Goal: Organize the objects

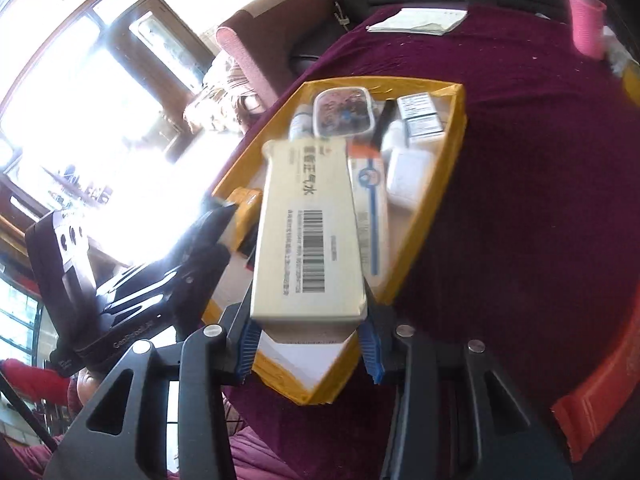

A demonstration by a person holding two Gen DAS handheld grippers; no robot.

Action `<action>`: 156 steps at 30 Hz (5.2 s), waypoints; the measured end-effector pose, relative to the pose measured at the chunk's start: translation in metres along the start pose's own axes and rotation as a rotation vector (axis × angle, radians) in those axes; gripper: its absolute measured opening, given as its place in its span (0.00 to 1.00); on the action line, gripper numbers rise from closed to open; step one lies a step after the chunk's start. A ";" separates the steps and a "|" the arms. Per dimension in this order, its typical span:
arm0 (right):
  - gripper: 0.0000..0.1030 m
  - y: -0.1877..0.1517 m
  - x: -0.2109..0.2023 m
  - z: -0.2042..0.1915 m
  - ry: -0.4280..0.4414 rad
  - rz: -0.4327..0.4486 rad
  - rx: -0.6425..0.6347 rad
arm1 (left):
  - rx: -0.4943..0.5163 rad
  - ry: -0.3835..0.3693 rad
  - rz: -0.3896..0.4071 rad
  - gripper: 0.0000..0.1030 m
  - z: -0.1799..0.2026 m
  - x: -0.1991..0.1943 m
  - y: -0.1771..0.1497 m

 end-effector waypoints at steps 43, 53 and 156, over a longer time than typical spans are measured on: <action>0.70 0.015 -0.056 0.025 -0.532 0.349 -0.053 | 0.088 0.307 0.186 0.78 0.041 -0.033 0.022; 0.70 0.012 -0.056 0.040 -0.534 0.340 -0.011 | 0.109 0.317 0.169 0.78 0.053 -0.026 0.023; 0.73 -0.019 -0.040 0.015 -0.667 0.269 -0.112 | 0.011 0.266 0.282 0.99 0.045 -0.081 0.008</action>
Point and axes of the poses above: each gripper's, at about its wrist camera, not at the fingertips, and x roughly the way its jaws point, z to its right, y to its top, the point moved 6 cm from there along x, roughly the way its jaws point, and after that the axes turned 4 degrees about -x, right-handed, at the moved point
